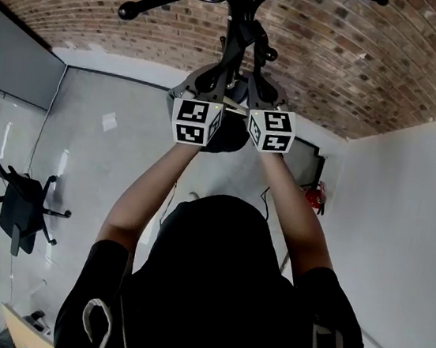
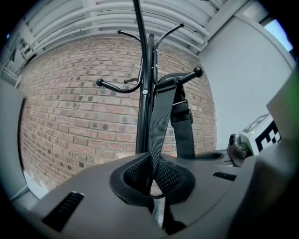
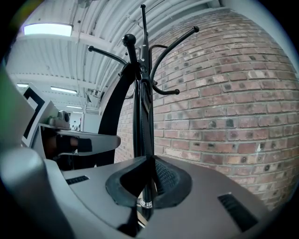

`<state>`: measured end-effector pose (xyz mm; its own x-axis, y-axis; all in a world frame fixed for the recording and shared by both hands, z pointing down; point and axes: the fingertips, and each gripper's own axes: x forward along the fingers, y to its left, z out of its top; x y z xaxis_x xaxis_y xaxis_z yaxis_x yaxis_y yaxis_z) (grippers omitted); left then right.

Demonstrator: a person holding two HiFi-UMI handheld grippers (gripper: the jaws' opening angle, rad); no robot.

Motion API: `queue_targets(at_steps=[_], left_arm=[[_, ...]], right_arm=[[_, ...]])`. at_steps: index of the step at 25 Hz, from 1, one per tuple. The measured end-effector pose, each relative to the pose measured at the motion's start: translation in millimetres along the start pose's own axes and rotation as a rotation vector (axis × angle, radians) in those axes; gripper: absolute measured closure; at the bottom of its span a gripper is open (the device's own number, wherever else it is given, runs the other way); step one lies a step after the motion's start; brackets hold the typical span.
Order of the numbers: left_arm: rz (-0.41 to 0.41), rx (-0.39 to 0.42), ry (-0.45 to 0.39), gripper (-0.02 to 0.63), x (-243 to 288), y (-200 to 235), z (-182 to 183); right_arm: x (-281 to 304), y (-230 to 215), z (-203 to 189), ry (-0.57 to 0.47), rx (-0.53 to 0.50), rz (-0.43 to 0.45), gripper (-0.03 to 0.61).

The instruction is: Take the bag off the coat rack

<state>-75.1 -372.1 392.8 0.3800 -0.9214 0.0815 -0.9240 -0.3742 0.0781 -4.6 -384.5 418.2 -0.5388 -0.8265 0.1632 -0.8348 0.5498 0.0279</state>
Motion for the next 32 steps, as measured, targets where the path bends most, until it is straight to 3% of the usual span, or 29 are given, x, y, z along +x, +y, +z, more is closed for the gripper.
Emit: queue_targets(at_steps=[8, 15, 32], left_arm=[[0.028, 0.018, -0.022, 0.594, -15, -1, 10], [0.061, 0.038, -0.096, 0.594, -36, -2, 43], [0.037, 0.022, -0.186, 0.594, -72, -28, 85]], right_arm=[[-16, -6, 8, -0.016, 0.006, -0.002, 0.555], [-36, -8, 31, -0.092, 0.069, 0.002, 0.557], [-81, -18, 75, -0.215, 0.127, -0.029, 0.557]])
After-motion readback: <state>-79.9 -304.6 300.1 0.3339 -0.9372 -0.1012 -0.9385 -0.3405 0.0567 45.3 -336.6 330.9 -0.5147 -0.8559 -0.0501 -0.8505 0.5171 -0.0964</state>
